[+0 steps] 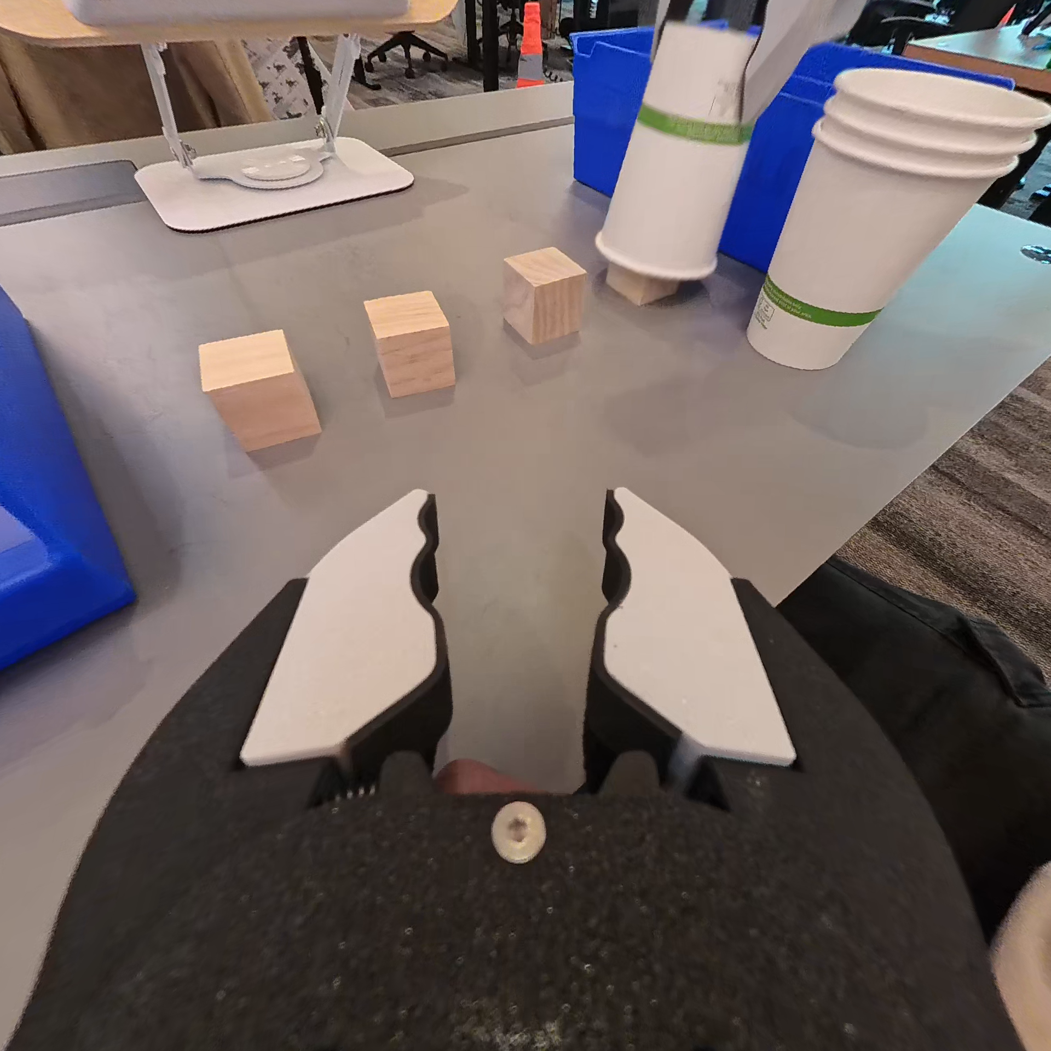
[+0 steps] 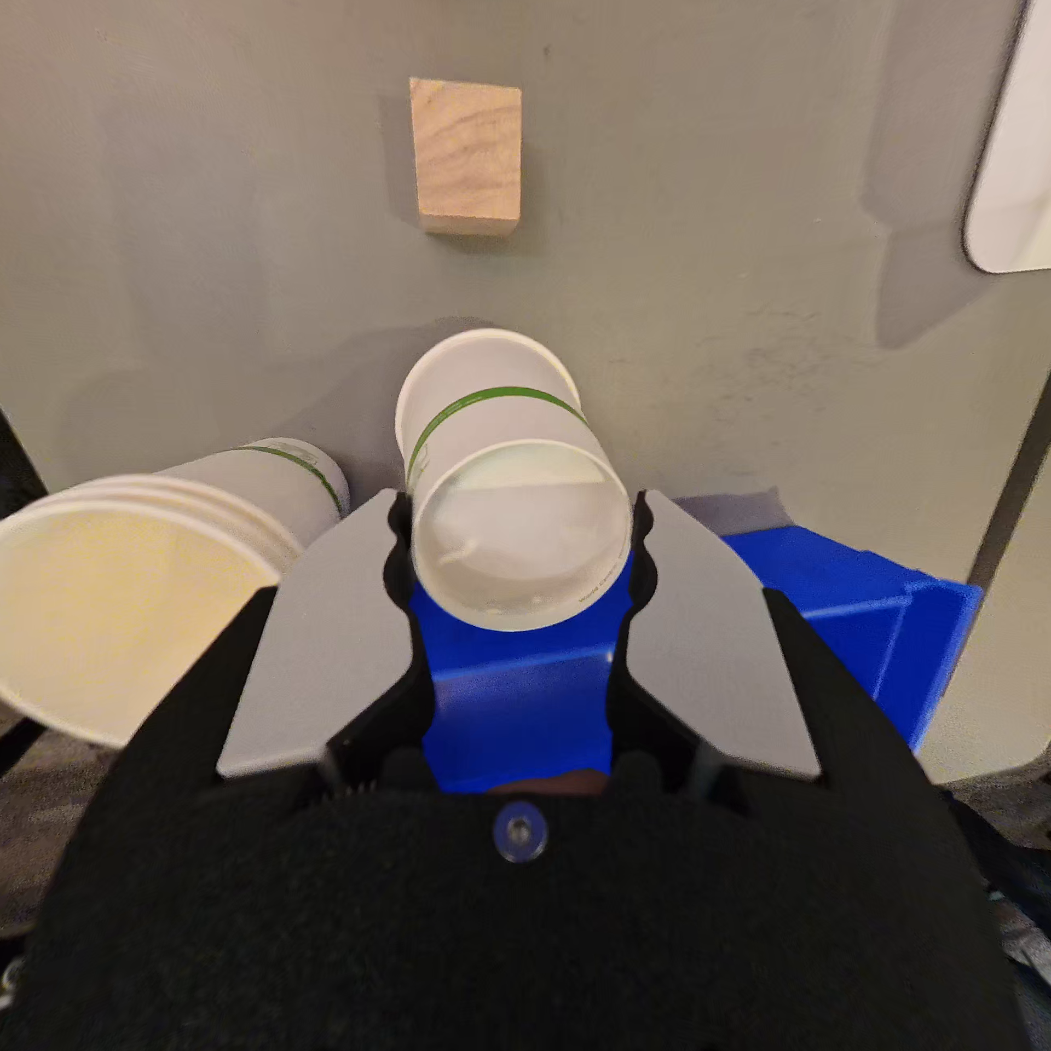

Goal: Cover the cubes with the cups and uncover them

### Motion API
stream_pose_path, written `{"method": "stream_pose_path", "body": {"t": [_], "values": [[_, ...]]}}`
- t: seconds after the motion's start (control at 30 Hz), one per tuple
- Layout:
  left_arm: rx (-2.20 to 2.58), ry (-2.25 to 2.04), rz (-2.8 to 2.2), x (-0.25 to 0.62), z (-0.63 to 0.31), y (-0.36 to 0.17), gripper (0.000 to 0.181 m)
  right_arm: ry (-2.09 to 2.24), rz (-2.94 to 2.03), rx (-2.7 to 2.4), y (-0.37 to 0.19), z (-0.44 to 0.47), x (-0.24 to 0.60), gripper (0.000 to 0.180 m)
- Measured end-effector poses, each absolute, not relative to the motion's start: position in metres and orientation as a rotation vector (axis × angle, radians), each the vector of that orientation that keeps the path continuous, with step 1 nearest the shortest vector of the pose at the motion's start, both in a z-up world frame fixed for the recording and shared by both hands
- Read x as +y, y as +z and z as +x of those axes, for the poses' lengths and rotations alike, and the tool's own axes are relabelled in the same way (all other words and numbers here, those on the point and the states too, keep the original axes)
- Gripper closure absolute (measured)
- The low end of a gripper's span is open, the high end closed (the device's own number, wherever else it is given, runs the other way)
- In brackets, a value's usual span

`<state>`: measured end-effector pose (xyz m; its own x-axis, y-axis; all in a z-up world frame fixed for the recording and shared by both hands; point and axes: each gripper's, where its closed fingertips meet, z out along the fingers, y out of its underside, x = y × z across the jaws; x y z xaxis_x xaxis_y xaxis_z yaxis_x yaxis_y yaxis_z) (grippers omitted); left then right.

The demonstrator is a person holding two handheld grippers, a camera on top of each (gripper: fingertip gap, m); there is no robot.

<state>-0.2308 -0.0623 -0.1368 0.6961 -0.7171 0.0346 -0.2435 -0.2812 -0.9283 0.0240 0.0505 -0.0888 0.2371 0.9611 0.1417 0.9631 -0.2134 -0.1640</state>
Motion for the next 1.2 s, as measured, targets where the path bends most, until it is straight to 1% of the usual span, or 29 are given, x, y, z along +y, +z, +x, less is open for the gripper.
{"method": "stream_pose_path", "body": {"t": [0.17, 0.3, 0.37, 0.57, 0.73, 0.83, 0.9, 1.1, 1.13, 1.17, 1.2], "values": [[0.781, -0.555, -1.833, -0.063, -0.227, -0.137, 0.125, 0.062, -2.206, -1.651, -0.033, 0.027, 0.039, 0.105], [0.822, -0.573, -1.782, -0.063, -0.223, -0.126, 0.125, 0.234, -2.043, -1.418, 0.020, 0.010, 0.025, 0.105], [0.851, -0.624, -1.750, -0.063, -0.217, -0.116, 0.126, 0.340, -1.968, -1.304, 0.037, -0.003, 0.014, 0.105], [1.015, -0.866, -1.605, -0.075, -0.189, -0.070, 0.127, 0.703, -1.876, -1.003, 0.046, -0.043, -0.022, 0.105], [1.058, -1.039, -1.506, -0.081, -0.161, -0.042, 0.127, 0.995, -1.911, -0.795, 0.037, -0.069, -0.037, 0.105], [1.042, -1.052, -1.450, -0.077, -0.150, -0.030, 0.127, 1.188, -1.898, -0.729, 0.038, -0.088, -0.047, 0.105], [1.026, -1.064, -1.419, -0.076, -0.147, -0.021, 0.129, 1.188, -1.908, -0.719, 0.033, -0.095, -0.049, 0.105], [1.018, -1.161, -1.315, -0.086, -0.158, 0.000, 0.147, 1.255, -1.885, -0.682, 0.024, -0.116, -0.060, 0.105], [1.027, -1.181, -1.303, -0.088, -0.161, 0.002, 0.157, 1.243, -1.890, -0.671, 0.020, -0.119, -0.061, 0.105], [1.043, -1.202, -1.289, -0.091, -0.164, 0.004, 0.174, 1.223, -1.897, -0.671, 0.015, -0.120, -0.062, 0.105], [1.059, -1.225, -1.290, -0.093, -0.167, 0.005, 0.175, 1.226, -1.885, -0.681, 0.013, -0.122, -0.065, 0.105]]}}
